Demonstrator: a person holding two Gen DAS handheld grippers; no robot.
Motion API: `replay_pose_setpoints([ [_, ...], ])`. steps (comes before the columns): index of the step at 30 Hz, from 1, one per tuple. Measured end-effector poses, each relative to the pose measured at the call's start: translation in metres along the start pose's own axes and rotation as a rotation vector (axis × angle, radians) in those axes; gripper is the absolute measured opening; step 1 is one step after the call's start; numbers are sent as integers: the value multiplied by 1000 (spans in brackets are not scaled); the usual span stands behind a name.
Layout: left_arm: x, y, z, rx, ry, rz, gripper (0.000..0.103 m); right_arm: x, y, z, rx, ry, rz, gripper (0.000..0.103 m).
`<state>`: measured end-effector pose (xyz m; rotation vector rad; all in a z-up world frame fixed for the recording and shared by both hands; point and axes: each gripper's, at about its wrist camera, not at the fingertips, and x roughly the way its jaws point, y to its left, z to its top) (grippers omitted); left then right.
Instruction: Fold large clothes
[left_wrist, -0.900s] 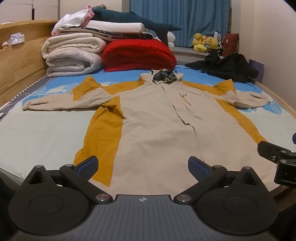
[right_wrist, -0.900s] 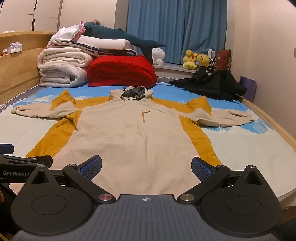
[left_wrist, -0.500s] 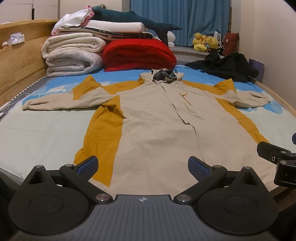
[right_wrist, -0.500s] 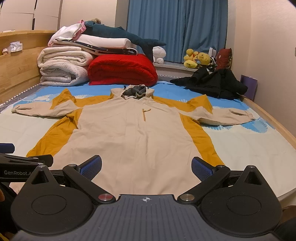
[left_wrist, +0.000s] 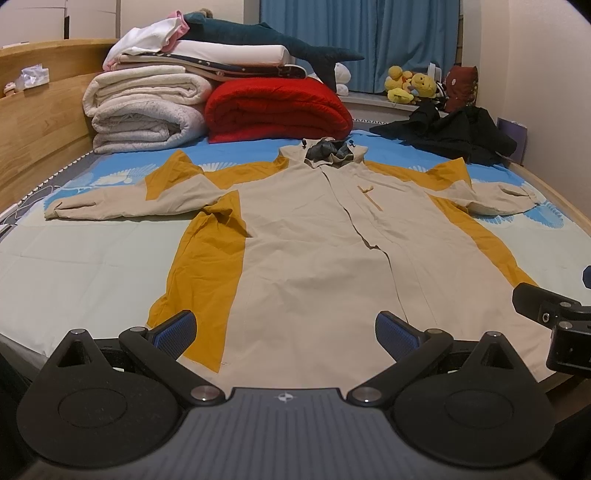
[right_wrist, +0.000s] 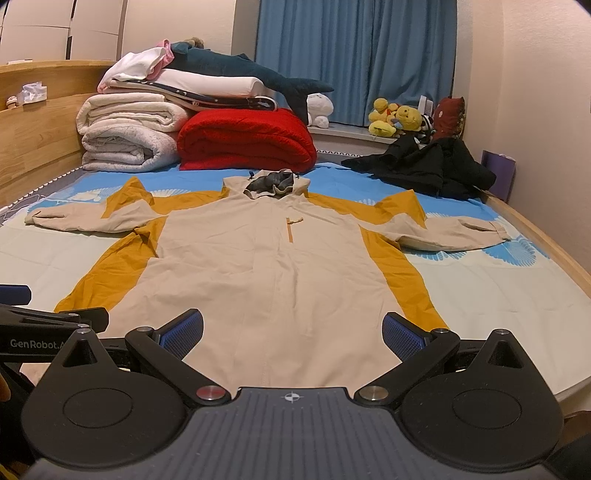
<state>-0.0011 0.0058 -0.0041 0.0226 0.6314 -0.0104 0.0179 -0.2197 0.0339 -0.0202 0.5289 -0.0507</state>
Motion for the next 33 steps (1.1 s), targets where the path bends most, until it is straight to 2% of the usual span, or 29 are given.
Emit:
replay_pose_setpoints([
  [6, 1, -1, 3, 10, -8, -2, 103, 0, 0, 0, 2, 0, -3, 102],
  [8, -3, -3, 9, 20, -35, -5, 91, -3, 0, 2, -1, -18, -15, 96],
  [9, -7, 0, 19, 36, -64, -21, 86, -5, -1, 5, 1, -30, -20, 85],
  [10, -8, 4, 25, 47, -78, -31, 73, -11, -7, 11, 15, -70, -45, 78],
  [11, -9, 10, 36, 69, -103, -53, 62, -14, -11, 14, 17, -95, -55, 77],
  [13, -8, 21, 54, 114, -155, -83, 55, -22, -25, 27, 16, -176, -76, 71],
  [14, -9, 28, 66, 144, -219, -93, 53, -25, -36, 35, 27, -220, -84, 69],
  [16, 5, 42, 86, 191, -220, -96, 53, -25, -59, 48, 47, -282, -86, 68],
  [18, 53, 62, 93, 235, 12, -85, 54, -14, -82, 56, 42, -294, -120, 68],
  [19, 76, 75, 92, 239, 92, -78, 54, -2, -92, 57, 30, -278, -138, 68],
  [20, 98, 92, 91, 260, 163, -40, 54, 12, -102, 55, 14, -241, -155, 68],
  [22, 121, 117, 86, 238, 209, 22, 54, 38, -116, 45, -2, -152, -181, 68],
  [23, 138, 132, 86, 216, 285, 78, 54, 56, -124, 35, 1, -83, -203, 68],
  [24, 152, 144, 84, 155, 360, 104, 54, 69, -128, 30, 13, -18, -220, 63],
  [25, 162, 154, 79, 71, 402, 89, 54, 83, -135, 24, 44, 68, -235, 54],
  [26, 173, 165, 79, 23, 456, 86, 54, 95, -142, 17, 88, 127, -230, 53],
  [28, 187, 174, 78, -23, 520, 80, 54, 110, -152, 5, 154, 195, -231, 51],
  [33, 203, 180, 59, -84, 567, 54, 51, 135, -169, -13, 231, 298, -270, 45],
])
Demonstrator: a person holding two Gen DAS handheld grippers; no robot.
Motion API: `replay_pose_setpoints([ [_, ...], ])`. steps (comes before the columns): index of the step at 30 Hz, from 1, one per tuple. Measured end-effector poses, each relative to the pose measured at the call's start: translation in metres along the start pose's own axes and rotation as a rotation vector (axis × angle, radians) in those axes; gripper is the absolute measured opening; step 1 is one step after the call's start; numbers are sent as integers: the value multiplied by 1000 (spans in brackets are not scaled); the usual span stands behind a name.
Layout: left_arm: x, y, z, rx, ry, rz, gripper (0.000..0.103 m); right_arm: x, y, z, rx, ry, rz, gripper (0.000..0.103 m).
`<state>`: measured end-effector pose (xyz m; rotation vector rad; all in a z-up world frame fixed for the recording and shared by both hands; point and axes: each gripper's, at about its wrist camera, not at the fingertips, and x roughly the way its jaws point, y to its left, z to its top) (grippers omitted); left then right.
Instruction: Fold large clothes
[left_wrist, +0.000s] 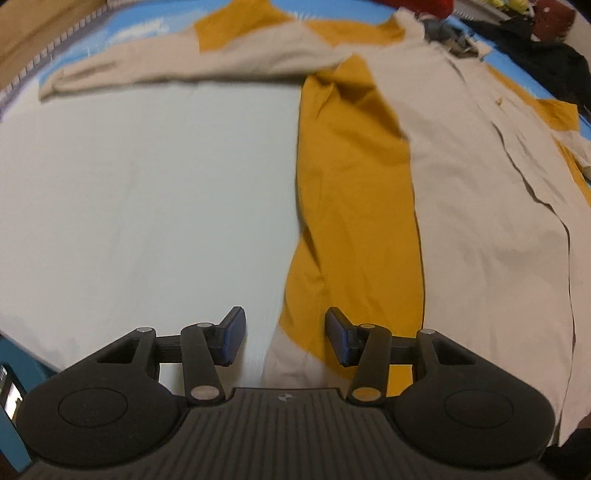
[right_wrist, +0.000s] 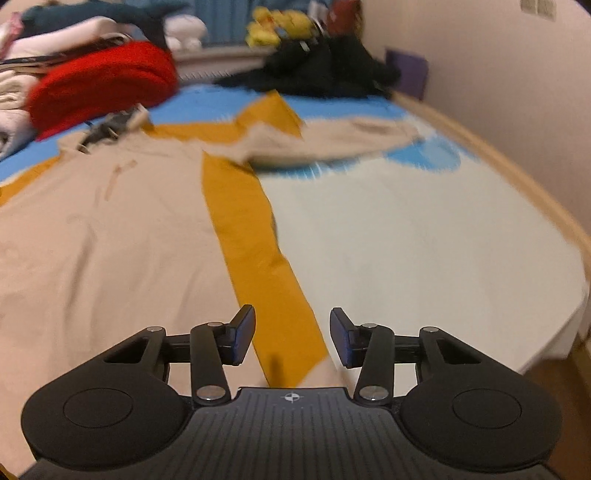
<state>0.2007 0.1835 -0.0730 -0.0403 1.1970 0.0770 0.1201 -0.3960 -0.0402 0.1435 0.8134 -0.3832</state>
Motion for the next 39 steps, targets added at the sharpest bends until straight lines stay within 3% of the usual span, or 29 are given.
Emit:
replay_pose_setpoints([
  [2, 1, -1, -2, 11, -7, -17, 27, 13, -7, -5, 33, 66, -4, 44],
  [5, -4, -5, -6, 51, -25, -20, 7, 31, -3, -12, 52, 176, -16, 32],
  [7, -9, -2, -8, 52, -56, -12, 4, 37, -4, -17, 68, 223, -29, 12],
  [10, -17, 3, -16, 11, -88, -12, 3, 33, -8, -17, 110, 238, -12, 0],
  [14, -25, 2, -25, 21, -93, 1, 3, 20, -8, -11, 138, 246, 27, 0],
  [16, -22, -4, -25, 35, -64, -33, 3, 12, -6, -10, 113, 252, 25, 0],
  [18, -24, -6, -29, 41, -71, -20, 5, 7, -12, -12, 90, 262, -57, 0],
  [20, -22, -4, -28, 7, -60, -12, 15, 7, -26, -14, 144, 293, -95, 0],
  [22, -18, 0, -29, -32, -31, -2, 30, 6, -36, -16, 211, 311, -35, 0],
  [23, -16, 1, -30, -44, -19, 0, 35, 5, -38, -15, 241, 292, 4, 0],
  [25, -15, 3, -31, -53, -10, -10, 36, -3, -37, -13, 262, 215, 45, 1],
  [26, -16, 3, -32, -53, -8, -18, 36, -6, -36, -10, 267, 173, 56, 5],
  [27, -16, 2, -32, -51, -8, -21, 36, -5, -34, -8, 272, 158, 69, 24],
  [28, -15, 3, -31, -51, -9, -24, 36, -4, -34, -6, 283, 156, 84, 51],
  [30, -16, 4, -32, -57, -6, -33, 36, 2, -30, -3, 294, 158, 89, 62],
  [36, -12, 6, -34, -63, 6, -41, 36, 31, -16, -11, 218, 286, 18, 61],
  [38, -10, 3, -35, -46, 7, -44, 30, 33, -12, -14, 216, 308, 0, 52],
  [39, -11, 2, -35, -35, 6, -51, 23, 34, -11, -15, 209, 316, -11, 40],
])
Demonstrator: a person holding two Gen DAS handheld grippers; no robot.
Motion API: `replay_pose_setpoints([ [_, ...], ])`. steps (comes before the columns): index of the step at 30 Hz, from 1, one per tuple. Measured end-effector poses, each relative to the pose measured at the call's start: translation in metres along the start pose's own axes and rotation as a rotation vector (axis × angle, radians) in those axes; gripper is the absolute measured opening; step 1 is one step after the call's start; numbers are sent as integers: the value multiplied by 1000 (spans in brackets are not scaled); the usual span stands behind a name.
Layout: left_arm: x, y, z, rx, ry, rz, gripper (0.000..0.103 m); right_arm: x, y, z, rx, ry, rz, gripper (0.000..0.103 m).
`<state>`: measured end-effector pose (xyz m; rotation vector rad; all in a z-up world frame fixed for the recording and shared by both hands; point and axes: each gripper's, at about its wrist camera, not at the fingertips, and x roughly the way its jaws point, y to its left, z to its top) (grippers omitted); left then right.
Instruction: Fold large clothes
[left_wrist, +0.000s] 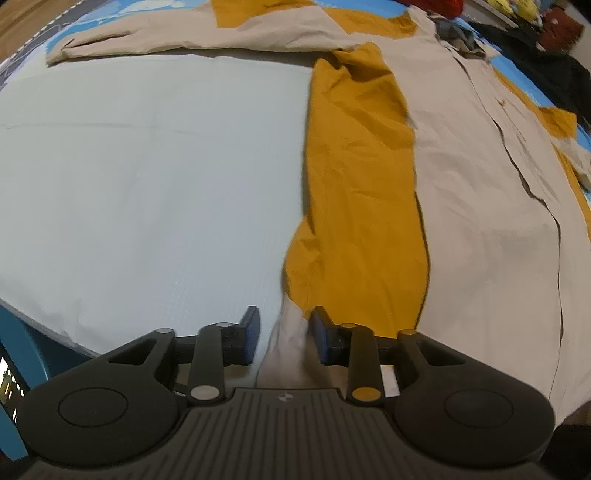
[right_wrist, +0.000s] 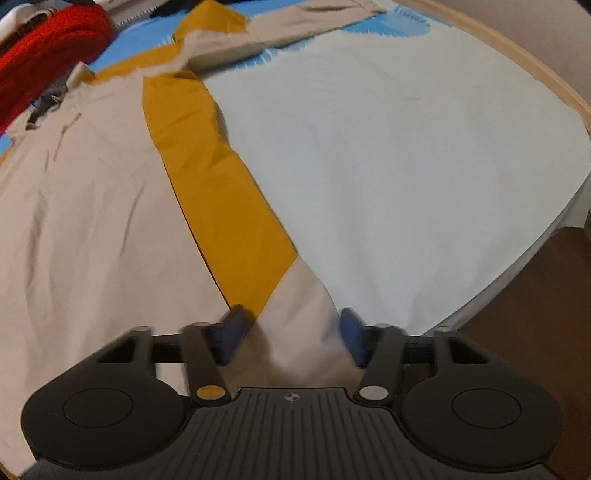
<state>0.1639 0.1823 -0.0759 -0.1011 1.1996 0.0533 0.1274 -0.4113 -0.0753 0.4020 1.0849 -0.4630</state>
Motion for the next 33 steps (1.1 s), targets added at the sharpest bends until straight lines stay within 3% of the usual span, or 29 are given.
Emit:
replay_pose_setpoints([
  [1, -1, -2, 0, 17, -5, -11, 9, 0, 2, 0, -13, 1, -15, 15],
  [2, -4, -3, -1, 34, -20, -7, 8, -1, 4, 1, -24, 1, -17, 7],
  [4, -14, -3, -1, 42, -70, 8, 7, -7, 6, 3, -27, -3, 6, 2],
  [7, -21, 2, -2, 20, -91, 19, 6, -20, 7, 1, -44, 2, 14, 1],
  [11, -12, -3, -3, 27, -16, 2, 10, -28, 1, -4, -61, 34, 2, 1],
  [13, -21, -9, -2, 43, -62, 38, 13, -32, 0, -1, -71, 8, -29, 2],
  [15, -37, -18, -2, 104, -175, 66, 13, -41, 2, 2, -79, -58, -69, 2],
  [17, -46, -28, -1, 144, -227, 0, 13, -55, 5, 7, -86, -159, -83, 6],
  [19, -38, -39, -3, 174, -167, -82, 16, -63, 10, 9, -98, -217, -12, 6],
  [20, -29, -43, -6, 191, -114, -94, 25, -64, 16, 9, -120, -218, 42, 8],
  [23, 4, -55, -14, 271, 50, 11, 34, -51, 31, 1, -200, -144, 122, 25],
  [26, -7, -56, -5, 242, -17, -28, 39, -25, 43, -11, -302, 16, 40, 27],
  [27, -14, -56, -4, 218, -49, -54, 42, -23, 46, -12, -322, 20, 17, 27],
  [28, -19, -54, -1, 196, -78, -73, 48, -24, 47, -13, -336, 3, 5, 27],
  [30, -28, -53, 4, 173, -135, -85, 50, -36, 53, -12, -356, -86, -7, 27],
  [33, -39, -59, 3, 174, -224, -75, 50, -68, 60, -6, -383, -295, 2, 27],
])
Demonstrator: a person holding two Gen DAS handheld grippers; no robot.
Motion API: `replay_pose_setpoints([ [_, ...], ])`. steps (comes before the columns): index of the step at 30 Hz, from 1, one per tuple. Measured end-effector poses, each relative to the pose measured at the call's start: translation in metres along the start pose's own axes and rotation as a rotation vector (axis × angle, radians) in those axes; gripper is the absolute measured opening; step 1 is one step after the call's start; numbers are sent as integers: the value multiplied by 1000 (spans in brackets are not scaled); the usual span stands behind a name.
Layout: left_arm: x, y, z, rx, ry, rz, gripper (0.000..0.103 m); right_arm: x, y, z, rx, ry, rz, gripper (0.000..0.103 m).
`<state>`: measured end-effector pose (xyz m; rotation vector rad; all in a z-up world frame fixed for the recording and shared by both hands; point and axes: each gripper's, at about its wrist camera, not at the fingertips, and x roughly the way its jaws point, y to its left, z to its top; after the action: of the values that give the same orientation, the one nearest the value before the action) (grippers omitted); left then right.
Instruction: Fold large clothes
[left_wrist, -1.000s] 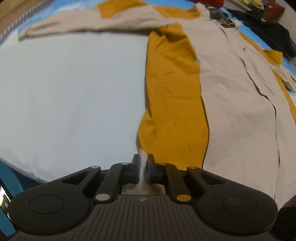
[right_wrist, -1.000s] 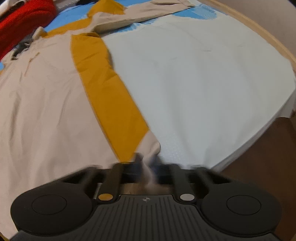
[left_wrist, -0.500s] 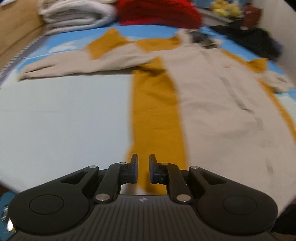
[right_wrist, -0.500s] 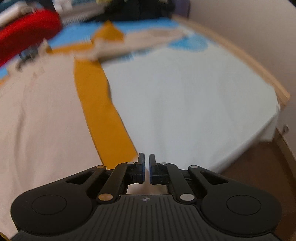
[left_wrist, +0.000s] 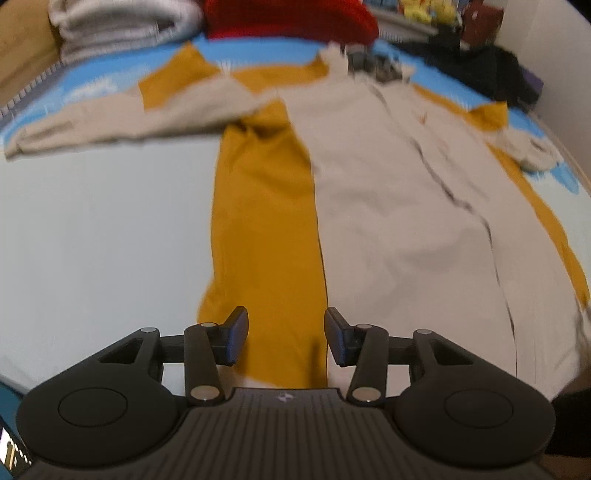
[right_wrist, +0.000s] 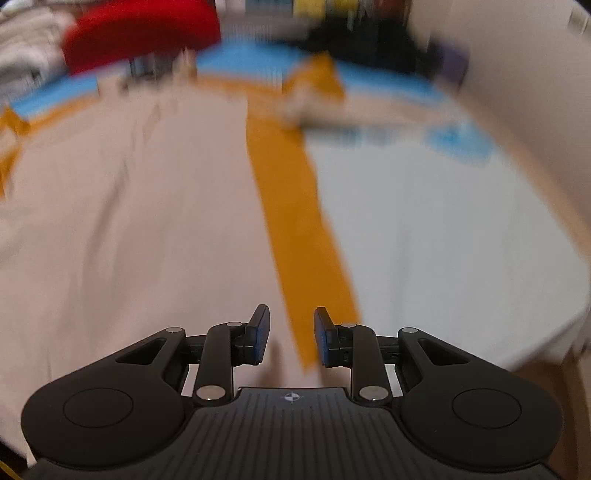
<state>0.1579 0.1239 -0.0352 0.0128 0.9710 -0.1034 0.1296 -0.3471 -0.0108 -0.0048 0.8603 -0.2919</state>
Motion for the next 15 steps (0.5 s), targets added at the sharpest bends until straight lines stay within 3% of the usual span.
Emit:
replay_pose_setpoints([
  [3, -11, -12, 9, 5, -100, 9, 50, -36, -4, 15, 30, -217, -10, 27],
  [8, -32, -17, 18, 12, -239, 22, 65, -95, -14, 34, 78, -497, 41, 27],
  [11, -43, -22, 20, 23, -310, 22, 70, -127, -23, 39, 71, -596, 101, 33],
  [13, -48, -24, 22, 29, -342, 5, 74, -134, -26, 40, 69, -625, 133, 48],
  [15, -53, -27, 21, 35, -377, -16, 74, -134, -29, 42, 80, -642, 173, 51],
])
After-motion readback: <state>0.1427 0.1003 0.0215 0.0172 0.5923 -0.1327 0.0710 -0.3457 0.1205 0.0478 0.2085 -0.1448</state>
